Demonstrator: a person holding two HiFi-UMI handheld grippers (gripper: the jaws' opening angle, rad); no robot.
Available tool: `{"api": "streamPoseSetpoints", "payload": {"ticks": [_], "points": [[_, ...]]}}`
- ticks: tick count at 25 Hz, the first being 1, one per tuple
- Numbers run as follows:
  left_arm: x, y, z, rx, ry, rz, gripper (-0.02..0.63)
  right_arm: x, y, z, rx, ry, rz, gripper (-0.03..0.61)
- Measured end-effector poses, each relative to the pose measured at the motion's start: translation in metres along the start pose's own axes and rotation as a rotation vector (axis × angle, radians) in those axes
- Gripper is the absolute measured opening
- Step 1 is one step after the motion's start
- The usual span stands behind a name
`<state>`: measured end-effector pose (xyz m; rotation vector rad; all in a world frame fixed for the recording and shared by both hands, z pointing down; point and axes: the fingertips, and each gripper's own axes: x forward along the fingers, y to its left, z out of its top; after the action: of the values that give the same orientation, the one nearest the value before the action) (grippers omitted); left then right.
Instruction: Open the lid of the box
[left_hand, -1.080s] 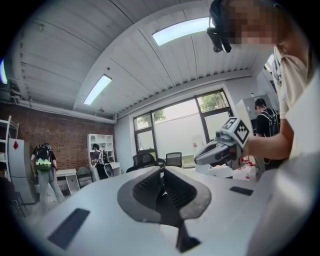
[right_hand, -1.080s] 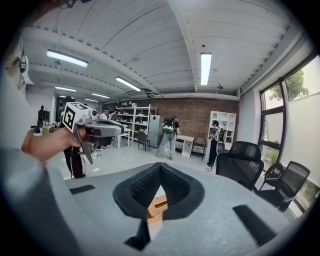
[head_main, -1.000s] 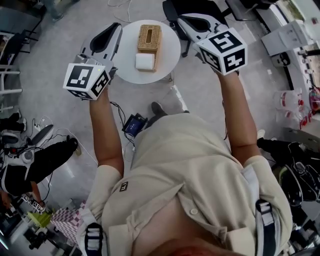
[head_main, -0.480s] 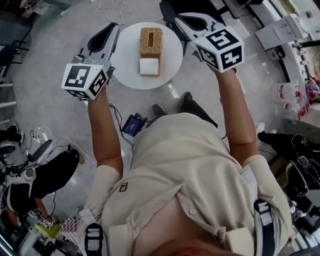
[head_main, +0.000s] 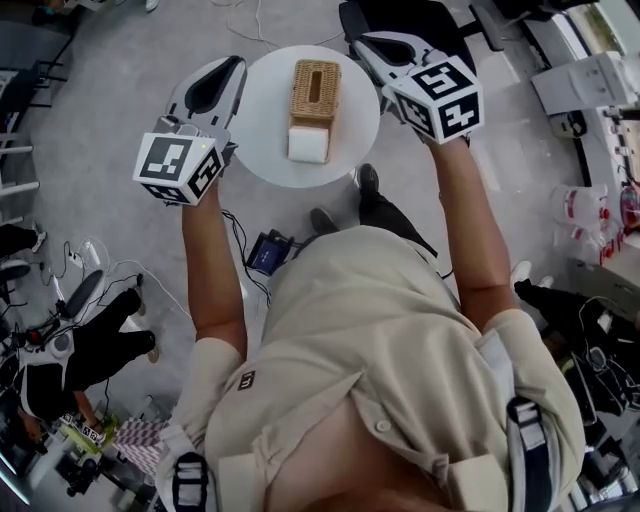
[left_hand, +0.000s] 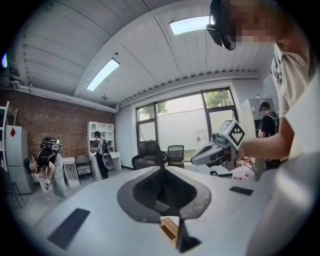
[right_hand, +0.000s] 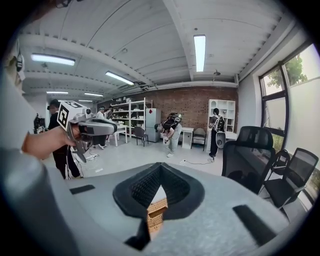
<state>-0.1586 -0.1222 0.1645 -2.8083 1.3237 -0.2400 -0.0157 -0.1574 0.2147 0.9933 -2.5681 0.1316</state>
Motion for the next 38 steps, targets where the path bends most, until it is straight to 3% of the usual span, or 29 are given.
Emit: {"api": "streamPoseSetpoints", "payload": {"ticks": [10,18,38], "points": [[0.041,0.036,-0.045,-0.054,0.068,0.039,0.021,0.063,-0.038,-0.034,0.039,0.056,0.057,-0.008],[0.093,0.038,-0.100,-0.096,0.130,0.047,0.021,0.098,-0.080,-0.093,0.080,0.104,0.088,-0.006],[0.141,0.063,-0.251,-0.228,0.300,0.048,0.023,0.195,-0.090,-0.232,0.228,0.268,0.148,-0.006]]}}
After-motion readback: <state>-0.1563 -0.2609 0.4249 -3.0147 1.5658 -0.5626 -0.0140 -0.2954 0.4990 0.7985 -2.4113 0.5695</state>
